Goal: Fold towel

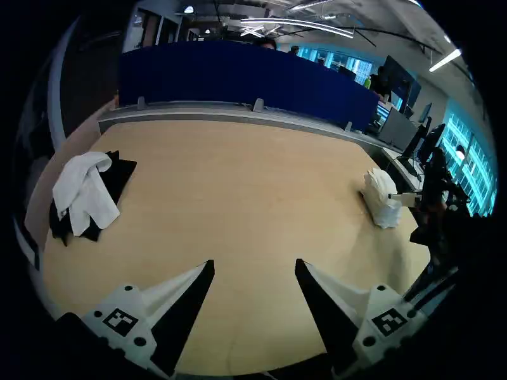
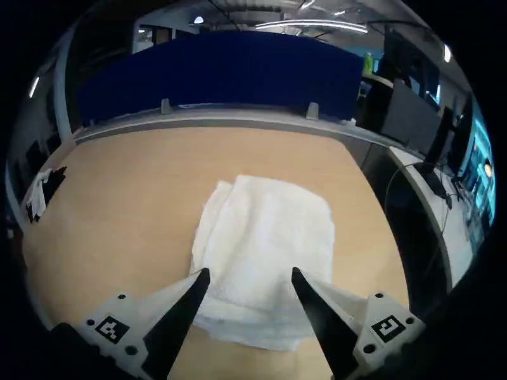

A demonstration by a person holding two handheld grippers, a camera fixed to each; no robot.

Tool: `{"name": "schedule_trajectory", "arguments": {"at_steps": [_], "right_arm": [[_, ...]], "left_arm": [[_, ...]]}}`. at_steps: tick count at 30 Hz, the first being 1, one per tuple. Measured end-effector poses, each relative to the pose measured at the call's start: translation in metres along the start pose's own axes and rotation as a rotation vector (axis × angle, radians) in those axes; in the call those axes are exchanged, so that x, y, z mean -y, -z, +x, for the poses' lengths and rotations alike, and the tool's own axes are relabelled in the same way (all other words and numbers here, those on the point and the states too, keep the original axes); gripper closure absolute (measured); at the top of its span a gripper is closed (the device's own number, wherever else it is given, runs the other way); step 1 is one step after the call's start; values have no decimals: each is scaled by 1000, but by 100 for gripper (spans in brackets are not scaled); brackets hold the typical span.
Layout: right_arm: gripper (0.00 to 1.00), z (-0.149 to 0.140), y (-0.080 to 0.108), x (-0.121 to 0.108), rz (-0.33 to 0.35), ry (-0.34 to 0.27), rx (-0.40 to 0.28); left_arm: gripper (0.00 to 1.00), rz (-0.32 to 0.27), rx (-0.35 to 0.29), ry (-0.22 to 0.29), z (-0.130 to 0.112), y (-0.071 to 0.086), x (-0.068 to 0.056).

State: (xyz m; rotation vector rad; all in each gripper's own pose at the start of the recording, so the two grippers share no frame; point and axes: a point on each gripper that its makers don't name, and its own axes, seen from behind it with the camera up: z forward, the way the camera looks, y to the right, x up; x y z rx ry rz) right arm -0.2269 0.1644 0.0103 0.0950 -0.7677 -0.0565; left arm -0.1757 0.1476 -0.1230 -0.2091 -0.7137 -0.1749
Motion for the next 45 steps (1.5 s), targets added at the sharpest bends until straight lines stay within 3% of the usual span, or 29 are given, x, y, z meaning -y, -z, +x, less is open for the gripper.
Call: {"name": "schedule_trajectory", "arguments": {"at_steps": [8, 16, 29, 38, 45], "right_arm": [[0, 33, -9, -7, 2, 4, -34], [0, 57, -37, -14, 9, -1, -28], [0, 45, -68, -9, 44, 9, 29], [0, 38, -71, -7, 52, 39, 43], [0, 60, -52, -5, 43, 39, -21]], "left_arm": [[6, 7, -1, 5, -1, 1, 1], [6, 35, -8, 19, -1, 6, 6], [6, 80, -15, 51, -8, 9, 15], [6, 80, -20, 63, -8, 9, 12], [6, 71, -25, 62, -4, 8, 12]]}}
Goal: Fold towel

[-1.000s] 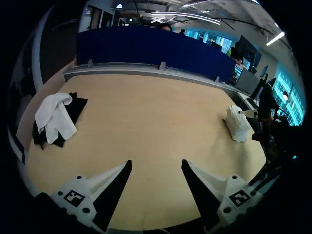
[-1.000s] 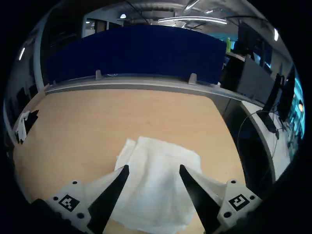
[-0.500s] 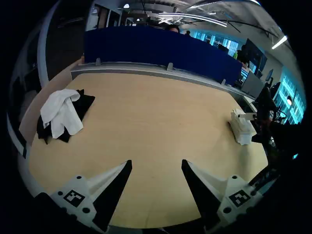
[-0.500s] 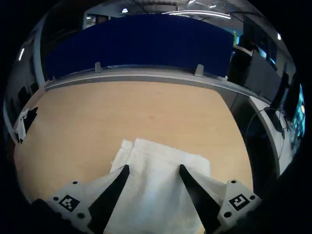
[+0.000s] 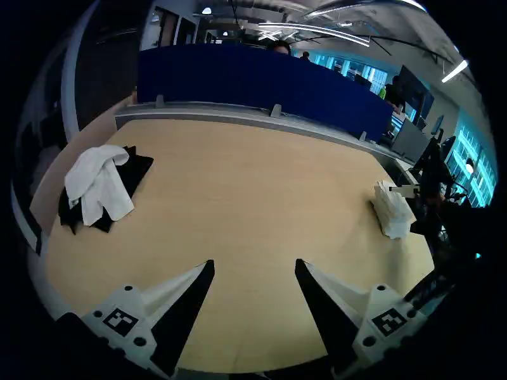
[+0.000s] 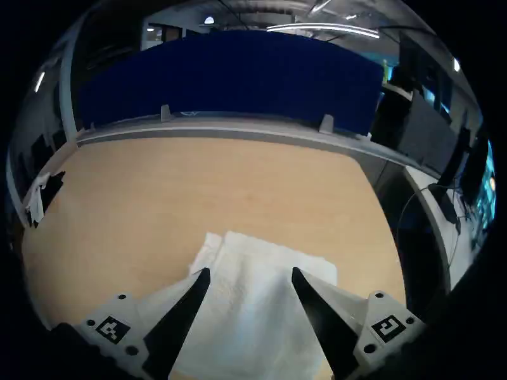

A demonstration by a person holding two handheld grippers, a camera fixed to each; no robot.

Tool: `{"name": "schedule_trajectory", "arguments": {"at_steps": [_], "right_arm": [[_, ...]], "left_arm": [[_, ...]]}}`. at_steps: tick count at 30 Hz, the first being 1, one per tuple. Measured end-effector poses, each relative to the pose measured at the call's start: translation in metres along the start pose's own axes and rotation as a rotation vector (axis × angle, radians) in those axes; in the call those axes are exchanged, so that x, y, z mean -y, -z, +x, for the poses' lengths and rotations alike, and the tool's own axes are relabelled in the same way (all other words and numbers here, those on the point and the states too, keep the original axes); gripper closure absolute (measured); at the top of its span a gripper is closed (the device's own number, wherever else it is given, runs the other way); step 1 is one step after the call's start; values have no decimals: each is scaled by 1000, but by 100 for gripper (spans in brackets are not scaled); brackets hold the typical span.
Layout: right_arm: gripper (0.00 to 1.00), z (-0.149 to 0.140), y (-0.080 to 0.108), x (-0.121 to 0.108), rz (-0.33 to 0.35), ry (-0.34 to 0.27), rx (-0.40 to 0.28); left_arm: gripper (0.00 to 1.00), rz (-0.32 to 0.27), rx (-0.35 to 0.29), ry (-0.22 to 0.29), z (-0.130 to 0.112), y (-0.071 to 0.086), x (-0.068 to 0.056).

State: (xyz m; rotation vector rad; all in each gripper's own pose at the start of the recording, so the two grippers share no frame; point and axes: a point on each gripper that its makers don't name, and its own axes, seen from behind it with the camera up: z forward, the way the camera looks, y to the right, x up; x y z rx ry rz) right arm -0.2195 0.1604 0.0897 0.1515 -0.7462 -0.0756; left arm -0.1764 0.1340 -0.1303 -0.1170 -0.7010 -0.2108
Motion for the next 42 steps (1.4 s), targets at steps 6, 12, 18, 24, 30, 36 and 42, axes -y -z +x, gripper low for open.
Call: {"name": "schedule_trajectory", "arguments": {"at_steps": [6, 12, 18, 24, 30, 36, 42], "right_arm": [[0, 11, 15, 3, -8, -5, -37], [0, 14, 27, 7, -23, -15, -56], [0, 18, 50, 14, -55, -51, -110], [0, 33, 83, 25, -91, -103, -218], [0, 57, 128, 47, -122, -116, -359], [0, 77, 174, 90, -118, -96, -474], [0, 84, 200, 139, -97, -52, -530]], "left_arm": [[6, -15, -3, 1, 1, -1, -1], [6, -29, -11, -13, 4, 0, -1], [6, -45, -24, -16, 7, -2, 3], [6, -63, -40, -17, 13, -4, 5], [6, -76, -64, -33, 21, -8, 7], [6, -82, -98, -46, 32, -14, 9], [6, -80, -153, -50, 47, -20, 9]]}}
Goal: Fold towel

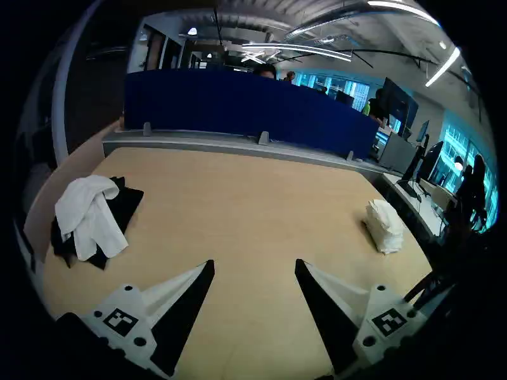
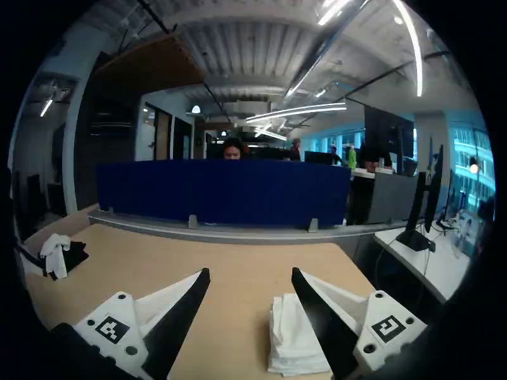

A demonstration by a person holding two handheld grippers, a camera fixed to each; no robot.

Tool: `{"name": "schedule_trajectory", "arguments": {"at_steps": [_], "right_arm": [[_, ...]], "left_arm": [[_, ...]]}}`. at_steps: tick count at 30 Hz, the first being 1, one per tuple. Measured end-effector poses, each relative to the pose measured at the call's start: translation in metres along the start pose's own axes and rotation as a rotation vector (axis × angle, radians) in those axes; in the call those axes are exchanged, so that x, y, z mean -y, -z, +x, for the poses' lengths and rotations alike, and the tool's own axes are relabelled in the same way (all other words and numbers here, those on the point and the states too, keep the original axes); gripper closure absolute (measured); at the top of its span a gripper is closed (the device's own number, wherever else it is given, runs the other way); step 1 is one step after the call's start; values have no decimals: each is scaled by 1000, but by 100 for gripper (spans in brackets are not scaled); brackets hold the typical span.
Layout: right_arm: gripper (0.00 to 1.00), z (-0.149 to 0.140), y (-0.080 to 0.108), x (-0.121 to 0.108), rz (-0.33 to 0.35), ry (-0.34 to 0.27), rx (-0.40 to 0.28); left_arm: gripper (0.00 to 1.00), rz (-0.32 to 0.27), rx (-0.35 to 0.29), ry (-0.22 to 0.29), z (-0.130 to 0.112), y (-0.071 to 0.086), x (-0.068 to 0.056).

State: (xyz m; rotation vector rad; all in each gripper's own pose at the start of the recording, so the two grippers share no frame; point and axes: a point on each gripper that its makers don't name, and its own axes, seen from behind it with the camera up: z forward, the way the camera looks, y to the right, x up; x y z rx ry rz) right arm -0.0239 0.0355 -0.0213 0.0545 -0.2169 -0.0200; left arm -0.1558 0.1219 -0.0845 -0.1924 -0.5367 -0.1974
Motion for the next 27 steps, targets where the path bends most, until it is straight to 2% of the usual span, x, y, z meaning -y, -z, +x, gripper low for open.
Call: {"name": "schedule_trajectory", "arguments": {"at_steps": [3, 8, 14, 20, 27], "right_arm": [[0, 2, 8, 23, 30, 16, 1], [0, 3, 17, 49, 51, 32, -1], [0, 5, 23, 75, 78, 2, 12], [0, 12, 25, 96, 106, -27, 23], [0, 21, 22, 112, 124, -58, 45]], "left_arm": [[6, 5, -38, -2, 8, -2, 1], [6, 26, -125, -15, 29, -5, 5], [6, 63, -265, -55, 64, -8, 12], [6, 112, -373, -83, 91, -8, 22], [6, 135, -444, -86, 99, -7, 22]]}}
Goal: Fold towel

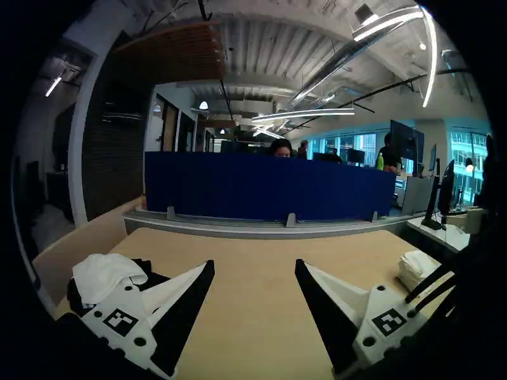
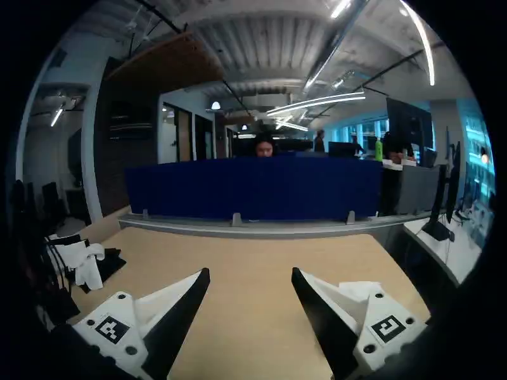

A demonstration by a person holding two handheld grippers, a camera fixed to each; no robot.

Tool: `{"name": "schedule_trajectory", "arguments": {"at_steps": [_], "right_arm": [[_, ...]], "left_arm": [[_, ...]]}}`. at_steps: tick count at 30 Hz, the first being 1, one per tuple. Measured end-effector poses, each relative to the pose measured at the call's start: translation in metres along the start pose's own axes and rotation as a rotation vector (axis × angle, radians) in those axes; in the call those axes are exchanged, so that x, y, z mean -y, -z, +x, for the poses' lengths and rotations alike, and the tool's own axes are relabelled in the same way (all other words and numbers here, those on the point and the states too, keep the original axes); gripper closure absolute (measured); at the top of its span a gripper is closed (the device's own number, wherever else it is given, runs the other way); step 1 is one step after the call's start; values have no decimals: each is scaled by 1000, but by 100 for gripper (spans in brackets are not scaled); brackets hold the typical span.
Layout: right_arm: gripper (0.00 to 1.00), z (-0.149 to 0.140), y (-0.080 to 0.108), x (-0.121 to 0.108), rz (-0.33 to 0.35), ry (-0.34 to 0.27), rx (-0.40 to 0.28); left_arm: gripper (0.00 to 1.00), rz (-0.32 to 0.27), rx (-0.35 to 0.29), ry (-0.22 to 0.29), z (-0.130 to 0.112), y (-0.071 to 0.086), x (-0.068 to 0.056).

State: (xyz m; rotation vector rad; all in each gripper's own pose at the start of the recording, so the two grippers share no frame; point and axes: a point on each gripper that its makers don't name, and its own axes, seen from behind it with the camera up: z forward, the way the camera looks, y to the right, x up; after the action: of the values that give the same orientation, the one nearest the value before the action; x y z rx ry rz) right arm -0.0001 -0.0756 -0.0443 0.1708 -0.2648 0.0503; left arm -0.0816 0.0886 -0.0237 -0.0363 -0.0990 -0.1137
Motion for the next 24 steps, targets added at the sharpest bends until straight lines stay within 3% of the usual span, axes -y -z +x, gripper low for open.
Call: {"name": "schedule_trajectory", "arguments": {"at_steps": [5, 14, 24], "right_arm": [[0, 5, -4, 7, 10, -5, 20], [0, 2, -24, 17, 8, -4, 65], [0, -2, -55, 26, 2, 20, 57]], "left_arm": [[6, 23, -42, -10, 1, -3, 3], [6, 51, -107, -82, -7, -15, 11], [6, 68, -145, -138, -43, -29, 24]]}}
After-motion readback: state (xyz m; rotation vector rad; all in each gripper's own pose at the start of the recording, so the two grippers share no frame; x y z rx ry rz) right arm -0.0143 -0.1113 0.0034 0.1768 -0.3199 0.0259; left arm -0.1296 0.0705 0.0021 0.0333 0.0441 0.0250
